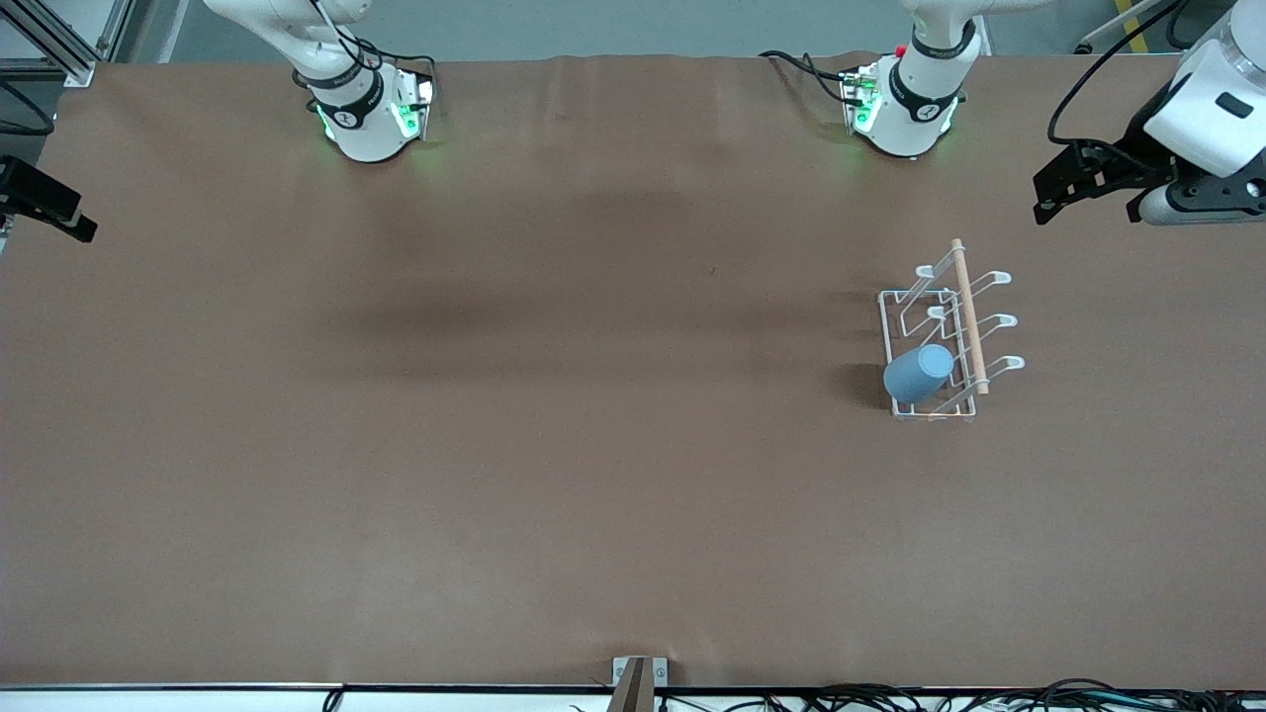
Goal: Hang cup on cup holder
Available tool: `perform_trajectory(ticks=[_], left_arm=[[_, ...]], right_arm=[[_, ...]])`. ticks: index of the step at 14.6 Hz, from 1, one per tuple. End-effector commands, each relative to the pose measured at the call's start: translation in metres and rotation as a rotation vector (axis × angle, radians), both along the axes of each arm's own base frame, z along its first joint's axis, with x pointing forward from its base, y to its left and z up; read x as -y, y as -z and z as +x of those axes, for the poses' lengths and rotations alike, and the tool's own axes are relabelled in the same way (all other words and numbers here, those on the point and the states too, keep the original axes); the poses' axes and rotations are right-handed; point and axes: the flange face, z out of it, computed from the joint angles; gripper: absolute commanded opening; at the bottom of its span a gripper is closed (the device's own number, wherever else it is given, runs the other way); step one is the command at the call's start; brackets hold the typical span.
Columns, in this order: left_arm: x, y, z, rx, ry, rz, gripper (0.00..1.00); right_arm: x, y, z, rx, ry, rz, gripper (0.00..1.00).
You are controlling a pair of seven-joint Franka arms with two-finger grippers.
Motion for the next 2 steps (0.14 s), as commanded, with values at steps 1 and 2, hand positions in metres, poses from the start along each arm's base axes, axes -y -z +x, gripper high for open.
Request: perform_trajectory(ticks=[1,2], left_arm=[[-0.0003,-0.0052,-0.0090,0.005,0.007,0.002,1.00],[-0.0003,-0.0052,-0.0090,0.005,0.006,0.002,1.00]], right_arm=[[0.0011,-0.0003,0.0000,-0.004,0.007,0.015,1.00],[0.0013,-0.0003,0.0000,-0.004,0.007,0.014,1.00]])
